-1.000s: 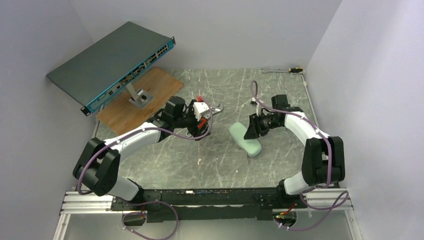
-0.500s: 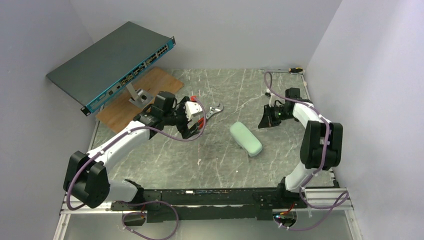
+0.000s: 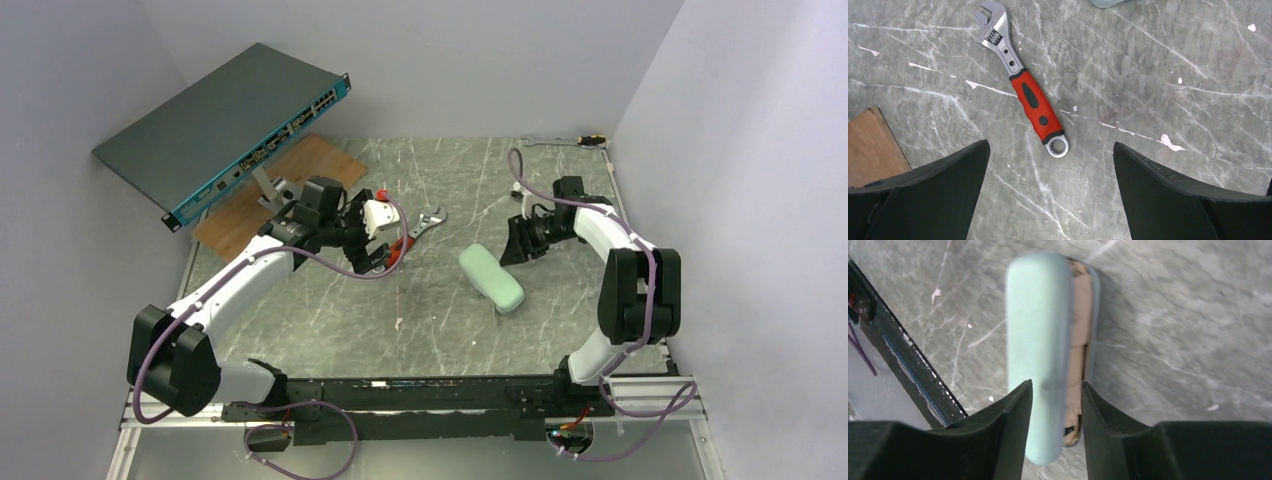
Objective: Open the umbrella
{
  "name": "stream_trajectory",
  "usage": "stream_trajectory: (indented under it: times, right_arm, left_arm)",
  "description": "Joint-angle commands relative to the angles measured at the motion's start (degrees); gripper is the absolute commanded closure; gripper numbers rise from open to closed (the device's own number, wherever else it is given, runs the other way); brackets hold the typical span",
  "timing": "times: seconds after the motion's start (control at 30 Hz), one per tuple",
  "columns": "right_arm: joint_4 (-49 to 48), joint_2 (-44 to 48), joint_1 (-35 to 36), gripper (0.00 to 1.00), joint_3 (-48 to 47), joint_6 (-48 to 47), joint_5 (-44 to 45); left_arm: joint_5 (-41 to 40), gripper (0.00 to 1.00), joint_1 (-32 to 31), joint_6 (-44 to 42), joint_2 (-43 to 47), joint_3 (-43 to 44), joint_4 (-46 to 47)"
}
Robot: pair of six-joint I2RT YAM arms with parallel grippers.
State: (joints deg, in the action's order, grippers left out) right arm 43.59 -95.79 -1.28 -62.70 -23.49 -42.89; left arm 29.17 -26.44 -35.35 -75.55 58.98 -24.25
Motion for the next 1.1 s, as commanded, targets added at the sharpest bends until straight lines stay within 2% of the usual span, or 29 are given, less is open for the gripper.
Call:
stream_trajectory:
  times: [0.0, 0.1, 0.17, 0.27, 0.37, 0.47, 0.53, 0.67, 0.77, 0.93, 1.07]
  right_arm:
    - [0.42, 6.15, 5.13, 0.55, 0.36, -0.23, -0.52]
    - [-0.35, 9.47, 7.75, 0.47, 1.41, 0.59, 0.97]
    - [0.14, 10.69, 9.48, 0.46, 1.67, 0.62, 0.56]
    - [0.13, 11.87, 9.84, 0.52, 1.28, 2.62, 0.09]
    - [-1.01, 11.89, 6.97, 0.62, 0.37, 2.48, 1.41]
    - [-1.50, 7.73, 1.97, 0.70, -1.47, 2.39, 2.72]
    - [-0.73, 3.95, 1.64, 0.74, -3.02, 2.84, 4.88]
    - [-0.59, -0.04, 1.62, 0.76, -1.64, 2.48, 5.44]
    - [-0.11, -1.75, 2.23, 0.76, -0.95, 2.07, 6.01]
    - [2.37, 0.08, 2.53, 0.69, -1.24, 1.73, 2.43]
    - [3.98, 3.46, 4.80, 0.49, -1.64, 2.76, 2.86]
  left_arm:
    - [2.36, 0.00, 0.31, -0.41, -0.90, 2.35, 1.11]
    - [2.62, 0.00, 0.37, 0.48, -1.34, 2.93, 1.05]
    - [3.64, 0.00, 0.31, 0.59, -1.29, 2.46, 1.27]
    - [4.36, 0.00, 0.32, 1.61, -1.15, 1.85, 2.36]
    - [4.75, 0.00, 0.33, 2.92, -1.26, 2.01, 2.57]
    - [4.43, 0.00, 0.35, 2.58, -1.35, 2.34, 1.68]
    - [3.55, 0.00, 0.32, 1.84, -1.44, 2.79, 1.05]
    - [2.10, 0.00, 0.35, 1.23, -1.01, 3.10, 1.04]
    - [0.75, 0.00, 0.44, 3.95, -1.10, 3.43, 1.98]
    - [2.58, 0.00, 0.84, 8.07, -2.29, 4.42, 2.35]
    - [2.65, 0.00, 0.86, 11.24, -2.62, 4.55, 3.60]
